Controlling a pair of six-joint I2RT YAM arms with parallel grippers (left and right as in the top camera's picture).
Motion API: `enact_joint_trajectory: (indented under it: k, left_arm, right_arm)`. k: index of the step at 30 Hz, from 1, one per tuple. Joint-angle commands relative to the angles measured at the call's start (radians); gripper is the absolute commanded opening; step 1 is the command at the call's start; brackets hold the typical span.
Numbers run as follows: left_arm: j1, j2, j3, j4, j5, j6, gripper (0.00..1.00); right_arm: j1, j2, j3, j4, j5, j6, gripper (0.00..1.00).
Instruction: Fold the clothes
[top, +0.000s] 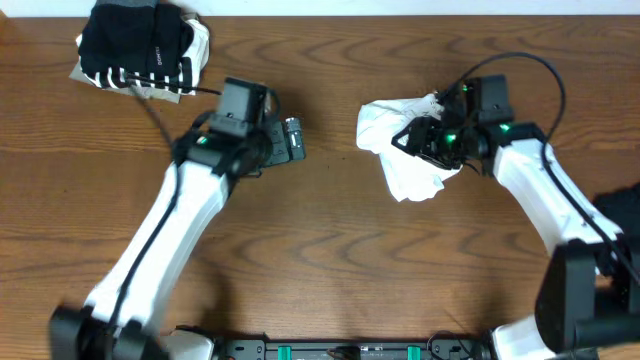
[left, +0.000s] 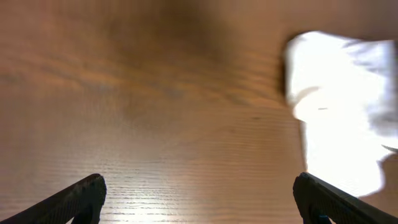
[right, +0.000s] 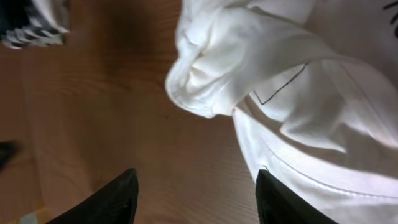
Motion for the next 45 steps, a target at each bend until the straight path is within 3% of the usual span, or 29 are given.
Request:
enact_joint_trajectory:
  k: [1, 23, 32, 45]
  left_arm:
    - [0.001, -0.113, -0.001, -0.007, -0.018, 0.085, 0.98]
    - [0.001, -0.262, -0.001, -0.089, -0.007, 0.078, 0.98]
    - [0.001, -0.262, -0.001, -0.138, -0.007, 0.078, 0.98]
    - [0.001, -0.262, -0.001, -0.201, -0.008, 0.079, 0.98]
  right_arm:
    - [0.028, 0.053, 0.09, -0.037, 0.093, 0.011, 0.59]
    - [0.047, 0.087, 0.127, -0.048, 0.2, 0.068, 0.61]
    - [0.092, 0.145, 0.125, 0.004, 0.204, 0.126, 0.43]
    - [0.098, 0.217, 0.125, 0.1, 0.215, 0.137, 0.35]
